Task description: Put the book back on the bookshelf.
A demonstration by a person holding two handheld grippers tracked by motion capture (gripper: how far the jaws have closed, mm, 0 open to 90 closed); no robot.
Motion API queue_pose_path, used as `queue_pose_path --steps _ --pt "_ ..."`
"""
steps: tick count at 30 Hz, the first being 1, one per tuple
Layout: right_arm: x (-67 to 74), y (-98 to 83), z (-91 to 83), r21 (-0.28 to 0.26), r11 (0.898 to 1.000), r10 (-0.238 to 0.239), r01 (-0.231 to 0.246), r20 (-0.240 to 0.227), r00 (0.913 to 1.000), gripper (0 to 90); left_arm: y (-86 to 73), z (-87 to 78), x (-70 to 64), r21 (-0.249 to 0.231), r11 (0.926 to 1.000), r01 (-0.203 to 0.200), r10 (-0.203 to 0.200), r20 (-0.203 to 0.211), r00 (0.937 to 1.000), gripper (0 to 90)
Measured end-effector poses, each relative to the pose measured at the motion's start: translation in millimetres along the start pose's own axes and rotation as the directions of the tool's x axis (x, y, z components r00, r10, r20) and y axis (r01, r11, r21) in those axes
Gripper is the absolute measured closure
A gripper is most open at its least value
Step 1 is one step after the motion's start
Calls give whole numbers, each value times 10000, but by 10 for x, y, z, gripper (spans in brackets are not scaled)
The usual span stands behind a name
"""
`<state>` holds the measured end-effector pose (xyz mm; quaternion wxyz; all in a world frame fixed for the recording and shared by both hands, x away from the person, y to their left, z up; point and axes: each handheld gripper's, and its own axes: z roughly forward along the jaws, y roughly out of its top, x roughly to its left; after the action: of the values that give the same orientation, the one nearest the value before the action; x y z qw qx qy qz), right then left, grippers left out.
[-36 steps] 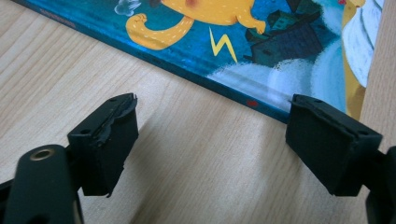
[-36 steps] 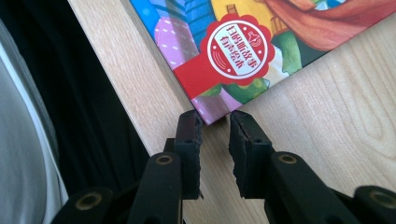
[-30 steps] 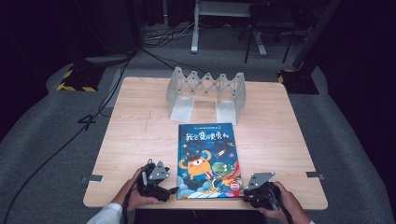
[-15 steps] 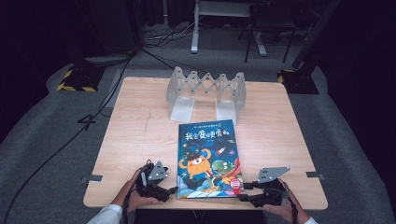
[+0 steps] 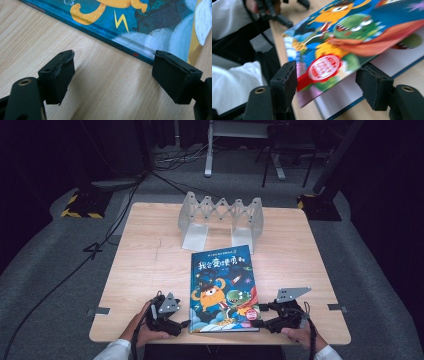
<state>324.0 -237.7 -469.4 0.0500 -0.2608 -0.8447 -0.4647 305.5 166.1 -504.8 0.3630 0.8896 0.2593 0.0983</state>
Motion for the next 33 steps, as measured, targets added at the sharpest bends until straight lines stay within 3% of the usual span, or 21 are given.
queue_pose_path --steps 4,7,11,17,19,20,25,26,30,33 --pt "-128 62 8 -124 9991 404 -401 265 9988 418 0 0 0 0 10000 5 -5 1 10000 189" --pt "-165 92 63 -82 9990 432 -432 -23 9991 419 -1 -1 0 3 10000 27 -27 -9 10000 189" --pt "-128 93 62 -190 9996 197 -198 -18 9998 424 -1 1 9 64 9999 149 -148 -133 9998 161" --pt "-58 96 2 -729 9971 -231 199 -432 9988 461 14 4 21 146 9991 404 -399 -365 9985 156" --pt "-42 77 -7 -872 9958 -336 294 -473 9983 465 37 14 48 78 9970 765 -762 -316 9966 161" --pt "-42 77 -7 -872 9958 -336 294 -473 9983 465 37 14 48 78 9970 765 -762 -316 9966 162" --pt "16 53 -30 -1155 9918 -577 539 -295 9979 474 67 23 101 -59 9926 1212 -1210 301 9922 163" --pt "33 52 -40 -1239 9902 -674 639 -245 9974 477 83 33 112 -107 9892 1463 -1455 566 9877 162" --pt "83 40 -80 -1430 9858 -910 881 -138 9958 492 176 111 78 43 9933 1155 -1155 644 9912 157" --pt "86 26 -105 -1501 9841 -969 947 -77 9953 494 246 177 92 -10 9915 1301 -1292 1113 9854 146"
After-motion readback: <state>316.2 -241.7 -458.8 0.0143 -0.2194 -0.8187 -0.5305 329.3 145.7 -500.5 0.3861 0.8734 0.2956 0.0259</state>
